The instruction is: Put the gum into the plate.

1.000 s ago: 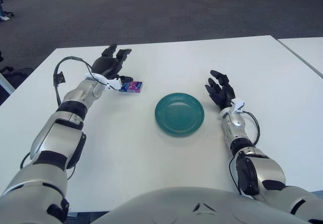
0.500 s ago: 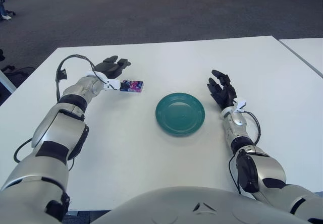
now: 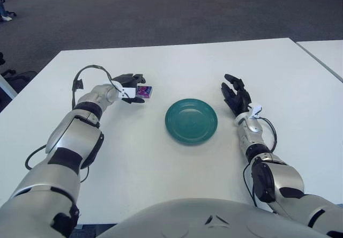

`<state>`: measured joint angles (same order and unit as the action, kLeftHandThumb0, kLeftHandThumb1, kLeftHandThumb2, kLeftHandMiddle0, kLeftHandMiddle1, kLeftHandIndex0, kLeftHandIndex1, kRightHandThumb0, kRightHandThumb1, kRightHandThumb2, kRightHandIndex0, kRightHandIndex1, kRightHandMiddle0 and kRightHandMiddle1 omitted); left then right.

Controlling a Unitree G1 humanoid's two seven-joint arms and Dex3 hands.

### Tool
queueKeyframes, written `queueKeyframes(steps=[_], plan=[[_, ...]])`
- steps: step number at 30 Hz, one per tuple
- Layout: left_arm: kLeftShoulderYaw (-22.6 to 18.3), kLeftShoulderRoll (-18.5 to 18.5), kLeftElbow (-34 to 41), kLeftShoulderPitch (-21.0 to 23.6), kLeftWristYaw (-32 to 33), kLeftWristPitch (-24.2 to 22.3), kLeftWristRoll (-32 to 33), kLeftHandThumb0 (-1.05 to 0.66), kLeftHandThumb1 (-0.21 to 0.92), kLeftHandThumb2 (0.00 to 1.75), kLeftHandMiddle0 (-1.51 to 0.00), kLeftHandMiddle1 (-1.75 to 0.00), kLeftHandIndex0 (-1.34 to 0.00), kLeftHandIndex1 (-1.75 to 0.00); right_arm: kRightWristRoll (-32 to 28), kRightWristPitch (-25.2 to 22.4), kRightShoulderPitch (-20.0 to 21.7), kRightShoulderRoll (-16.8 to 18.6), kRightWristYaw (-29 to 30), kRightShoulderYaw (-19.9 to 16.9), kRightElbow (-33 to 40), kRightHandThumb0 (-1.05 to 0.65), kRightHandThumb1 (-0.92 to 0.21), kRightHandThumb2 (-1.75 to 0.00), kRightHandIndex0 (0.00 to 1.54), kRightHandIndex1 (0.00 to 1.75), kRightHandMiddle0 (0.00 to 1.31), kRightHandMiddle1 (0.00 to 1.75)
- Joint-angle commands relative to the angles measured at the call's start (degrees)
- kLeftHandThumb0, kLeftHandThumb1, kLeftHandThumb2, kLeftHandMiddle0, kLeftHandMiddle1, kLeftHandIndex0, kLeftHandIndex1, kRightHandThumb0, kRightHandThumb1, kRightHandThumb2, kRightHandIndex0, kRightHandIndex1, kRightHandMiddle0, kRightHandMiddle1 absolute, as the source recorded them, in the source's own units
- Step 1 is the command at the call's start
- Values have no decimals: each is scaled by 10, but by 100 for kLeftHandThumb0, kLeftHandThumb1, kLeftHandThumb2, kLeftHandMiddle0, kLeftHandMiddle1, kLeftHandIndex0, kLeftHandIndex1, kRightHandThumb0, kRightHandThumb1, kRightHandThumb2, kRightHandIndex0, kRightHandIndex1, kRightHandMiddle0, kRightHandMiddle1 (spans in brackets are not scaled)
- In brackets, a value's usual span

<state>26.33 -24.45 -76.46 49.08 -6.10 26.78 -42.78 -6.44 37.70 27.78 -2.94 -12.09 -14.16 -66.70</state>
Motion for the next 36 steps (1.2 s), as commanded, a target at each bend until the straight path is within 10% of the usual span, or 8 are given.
queueKeyframes(steps=[1, 36], plan=[[4, 0, -4, -2, -13, -9, 9, -105, 92, 29, -11, -1, -2, -99, -6, -38, -35, -1, 2, -6, -33, -54, -92, -36, 23, 0, 0, 56], [30, 34, -20, -25, 31, -94, 15, -102, 92, 24, -7, 0, -7, -104, -9, -32, -37, 4, 0, -14, -39, -51, -90, -39, 24, 0, 0, 59]])
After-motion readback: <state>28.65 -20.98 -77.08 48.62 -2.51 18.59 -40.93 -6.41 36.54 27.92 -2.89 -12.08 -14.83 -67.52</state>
